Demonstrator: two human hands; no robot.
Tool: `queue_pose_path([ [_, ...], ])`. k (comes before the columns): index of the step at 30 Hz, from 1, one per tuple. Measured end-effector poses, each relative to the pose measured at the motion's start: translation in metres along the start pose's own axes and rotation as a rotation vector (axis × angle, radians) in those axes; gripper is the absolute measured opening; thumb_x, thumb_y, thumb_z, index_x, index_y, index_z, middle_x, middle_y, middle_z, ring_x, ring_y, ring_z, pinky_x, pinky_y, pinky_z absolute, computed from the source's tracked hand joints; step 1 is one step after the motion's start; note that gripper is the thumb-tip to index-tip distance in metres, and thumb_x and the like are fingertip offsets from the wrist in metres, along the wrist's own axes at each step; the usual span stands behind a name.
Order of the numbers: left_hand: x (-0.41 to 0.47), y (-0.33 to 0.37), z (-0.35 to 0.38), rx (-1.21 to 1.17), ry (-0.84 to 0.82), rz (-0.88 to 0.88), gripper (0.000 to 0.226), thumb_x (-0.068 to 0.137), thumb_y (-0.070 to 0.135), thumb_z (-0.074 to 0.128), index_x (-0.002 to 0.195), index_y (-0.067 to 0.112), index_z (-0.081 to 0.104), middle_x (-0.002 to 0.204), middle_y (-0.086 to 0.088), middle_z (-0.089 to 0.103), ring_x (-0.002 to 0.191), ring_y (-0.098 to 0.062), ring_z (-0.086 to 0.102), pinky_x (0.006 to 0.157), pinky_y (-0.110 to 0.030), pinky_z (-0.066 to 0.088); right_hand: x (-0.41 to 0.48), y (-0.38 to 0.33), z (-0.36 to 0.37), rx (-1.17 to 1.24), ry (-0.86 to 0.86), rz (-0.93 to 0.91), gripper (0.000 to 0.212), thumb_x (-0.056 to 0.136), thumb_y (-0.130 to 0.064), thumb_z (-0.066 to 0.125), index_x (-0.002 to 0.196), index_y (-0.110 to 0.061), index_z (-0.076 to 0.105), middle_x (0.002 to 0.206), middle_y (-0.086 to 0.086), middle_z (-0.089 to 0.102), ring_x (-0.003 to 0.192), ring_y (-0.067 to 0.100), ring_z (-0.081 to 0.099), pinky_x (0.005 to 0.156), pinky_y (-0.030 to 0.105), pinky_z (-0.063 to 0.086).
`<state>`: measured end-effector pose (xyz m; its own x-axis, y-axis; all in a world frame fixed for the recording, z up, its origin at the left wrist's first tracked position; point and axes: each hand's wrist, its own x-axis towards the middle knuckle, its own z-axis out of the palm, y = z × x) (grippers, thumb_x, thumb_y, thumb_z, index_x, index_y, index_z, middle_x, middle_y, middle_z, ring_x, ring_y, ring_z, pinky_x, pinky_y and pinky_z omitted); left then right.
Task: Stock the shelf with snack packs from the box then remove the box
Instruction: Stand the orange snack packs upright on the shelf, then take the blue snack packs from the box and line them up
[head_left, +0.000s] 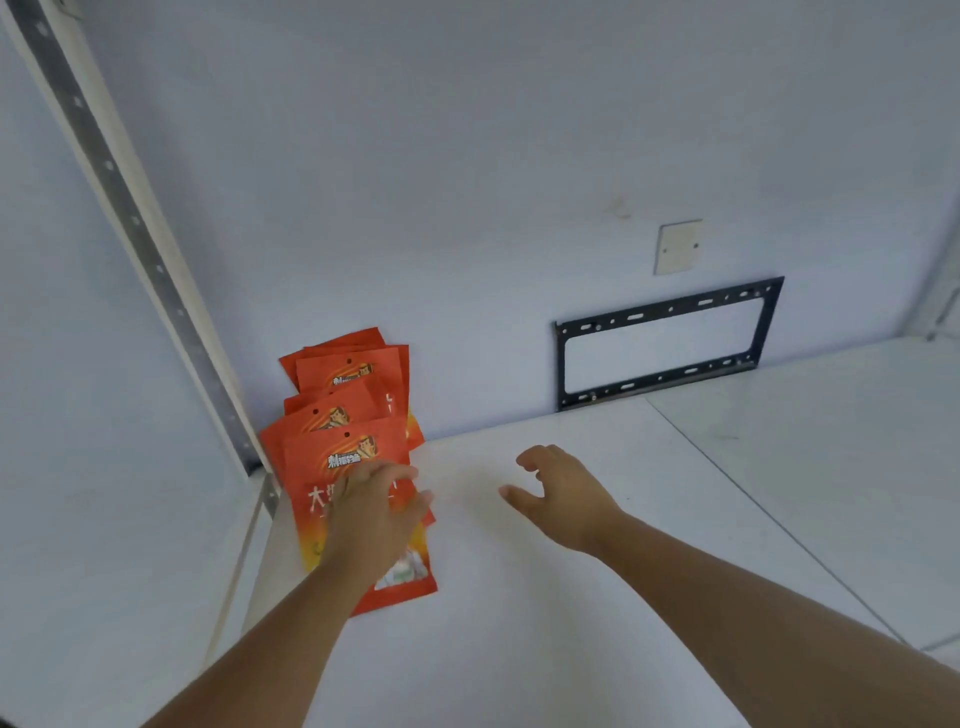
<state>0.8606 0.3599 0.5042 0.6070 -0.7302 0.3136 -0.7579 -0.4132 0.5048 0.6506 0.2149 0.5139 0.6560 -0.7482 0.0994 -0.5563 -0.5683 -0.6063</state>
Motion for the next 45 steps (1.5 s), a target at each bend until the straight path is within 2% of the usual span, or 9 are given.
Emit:
queue_pose_path([
  [7, -0.015, 0.108, 0.047, -0.062, -0.167, 0.189, 0.036, 0.083, 0.058, 0.064, 0.113, 0.039, 0.065, 0.121, 0.012, 0.059, 0.117, -0.016, 0.052, 0.105, -0.037, 0.041, -0.063, 0.083, -0.077, -0.024, 0.053, 0.056, 0.05, 0.096, -0.051, 0.059, 0.137, -0.023, 0.054, 0.133, -0.008, 0.056, 0.118, 0.013, 0.055, 0.096, 0.025, 0.044],
  [13, -0.052, 0.222, 0.101, -0.134, -0.365, 0.305, 0.028, 0.091, 0.051, 0.063, 0.117, 0.041, 0.062, 0.119, 0.022, 0.051, 0.121, -0.01, 0.048, 0.106, -0.037, 0.04, -0.129, 0.164, -0.142, -0.039, 0.128, 0.185, 0.051, 0.096, -0.051, 0.059, 0.137, -0.02, 0.054, 0.132, -0.004, 0.058, 0.117, 0.015, 0.057, 0.098, 0.028, 0.045],
  [22, -0.121, 0.383, 0.191, -0.218, -0.592, 0.53, 0.031, 0.092, 0.048, 0.063, 0.12, 0.036, 0.062, 0.125, 0.012, 0.056, 0.12, -0.013, 0.05, 0.104, -0.038, 0.045, -0.26, 0.279, -0.223, -0.074, 0.248, 0.447, 0.05, 0.096, -0.051, 0.056, 0.137, -0.021, 0.052, 0.13, -0.005, 0.057, 0.109, 0.013, 0.059, 0.091, 0.029, 0.048],
  [27, -0.163, 0.454, 0.243, -0.202, -0.71, 0.674, 0.03, 0.092, 0.046, 0.063, 0.12, 0.035, 0.063, 0.126, 0.011, 0.056, 0.118, -0.013, 0.05, 0.102, -0.038, 0.046, -0.323, 0.328, -0.248, -0.054, 0.298, 0.597, 0.046, 0.097, -0.044, 0.057, 0.135, -0.019, 0.053, 0.131, -0.003, 0.058, 0.114, 0.017, 0.058, 0.09, 0.03, 0.046],
  [31, -0.189, 0.506, 0.293, -0.173, -0.832, 0.77, 0.028, 0.092, 0.046, 0.063, 0.118, 0.036, 0.061, 0.126, 0.01, 0.055, 0.117, -0.013, 0.051, 0.096, -0.035, 0.05, -0.367, 0.367, -0.256, -0.024, 0.34, 0.758, 0.045, 0.095, -0.051, 0.057, 0.13, -0.022, 0.055, 0.123, -0.006, 0.06, 0.109, 0.015, 0.06, 0.088, 0.033, 0.051],
  [34, -0.212, 0.541, 0.332, -0.169, -0.932, 0.824, 0.034, 0.088, 0.049, 0.063, 0.119, 0.036, 0.062, 0.128, 0.008, 0.055, 0.116, -0.015, 0.055, 0.095, -0.042, 0.053, -0.397, 0.392, -0.254, -0.016, 0.325, 0.874, 0.033, 0.095, -0.045, 0.06, 0.119, -0.022, 0.058, 0.112, -0.007, 0.06, 0.101, 0.015, 0.06, 0.082, 0.032, 0.051],
  [38, -0.241, 0.581, 0.381, -0.158, -1.068, 0.938, 0.033, 0.088, 0.048, 0.065, 0.119, 0.036, 0.063, 0.13, 0.007, 0.056, 0.121, -0.016, 0.052, 0.103, -0.041, 0.046, -0.431, 0.427, -0.255, 0.014, 0.345, 1.047, 0.039, 0.094, -0.042, 0.061, 0.126, -0.021, 0.058, 0.12, -0.002, 0.062, 0.105, 0.017, 0.06, 0.092, 0.04, 0.054],
  [41, -0.255, 0.609, 0.419, -0.133, -1.136, 1.025, 0.033, 0.09, 0.046, 0.064, 0.121, 0.035, 0.062, 0.129, 0.007, 0.056, 0.121, -0.015, 0.05, 0.102, -0.038, 0.044, -0.452, 0.453, -0.256, 0.069, 0.379, 1.149, 0.044, 0.094, -0.043, 0.061, 0.132, -0.021, 0.057, 0.127, -0.003, 0.061, 0.108, 0.014, 0.06, 0.092, 0.035, 0.054],
  [45, -0.282, 0.647, 0.462, -0.088, -1.232, 1.105, 0.037, 0.09, 0.049, 0.061, 0.124, 0.035, 0.06, 0.129, 0.007, 0.053, 0.122, -0.017, 0.049, 0.102, -0.041, 0.046, -0.488, 0.48, -0.251, 0.118, 0.435, 1.284, 0.04, 0.094, -0.043, 0.061, 0.128, -0.022, 0.057, 0.124, -0.004, 0.06, 0.105, 0.013, 0.058, 0.088, 0.031, 0.052],
])
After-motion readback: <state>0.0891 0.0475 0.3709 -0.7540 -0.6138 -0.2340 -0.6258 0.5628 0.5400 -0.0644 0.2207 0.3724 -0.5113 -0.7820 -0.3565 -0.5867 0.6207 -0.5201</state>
